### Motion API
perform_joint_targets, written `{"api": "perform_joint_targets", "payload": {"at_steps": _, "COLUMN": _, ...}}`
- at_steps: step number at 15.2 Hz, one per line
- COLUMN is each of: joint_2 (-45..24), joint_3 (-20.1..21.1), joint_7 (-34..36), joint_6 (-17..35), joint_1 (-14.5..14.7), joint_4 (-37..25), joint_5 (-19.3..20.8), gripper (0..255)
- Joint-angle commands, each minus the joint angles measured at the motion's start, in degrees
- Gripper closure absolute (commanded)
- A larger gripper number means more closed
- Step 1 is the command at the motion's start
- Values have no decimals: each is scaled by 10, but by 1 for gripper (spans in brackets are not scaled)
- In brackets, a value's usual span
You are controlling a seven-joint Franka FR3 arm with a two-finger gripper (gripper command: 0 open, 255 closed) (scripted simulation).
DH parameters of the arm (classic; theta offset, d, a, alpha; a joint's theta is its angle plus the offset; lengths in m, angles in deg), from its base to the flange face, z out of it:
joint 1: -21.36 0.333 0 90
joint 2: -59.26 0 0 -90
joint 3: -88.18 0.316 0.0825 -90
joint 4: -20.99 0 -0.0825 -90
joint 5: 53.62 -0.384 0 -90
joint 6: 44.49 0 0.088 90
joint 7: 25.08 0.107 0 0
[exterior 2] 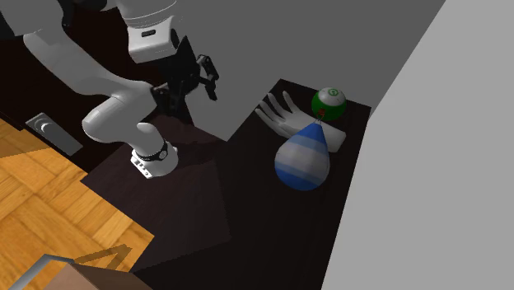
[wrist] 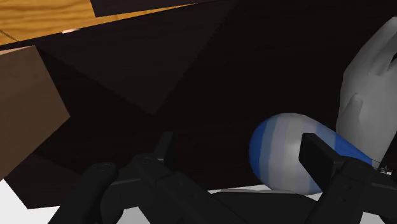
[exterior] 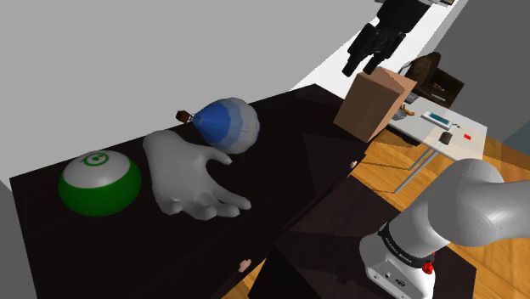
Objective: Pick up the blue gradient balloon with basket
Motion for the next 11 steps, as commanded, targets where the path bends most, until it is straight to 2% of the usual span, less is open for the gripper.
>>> {"api": "perform_joint_targets", "payload": {"at_steps": 1, "joint_2": 0, "joint_3": 0, "joint_7": 0, "joint_6": 0, "joint_1": 0, "joint_4": 0, "joint_5": 0, "gripper": 0}}
{"api": "perform_joint_targets", "payload": {"at_steps": 6, "joint_2": -37, "joint_3": 82, "joint_7": 161, "joint_6": 15, "joint_1": -17, "joint_4": -2, "joint_5": -54, "gripper": 0}}
{"api": "perform_joint_targets", "payload": {"at_steps": 11, "joint_2": -104, "joint_3": 161, "joint_7": 320, "joint_6": 38, "joint_1": -38, "joint_4": -31, "joint_5": -99, "gripper": 0}}
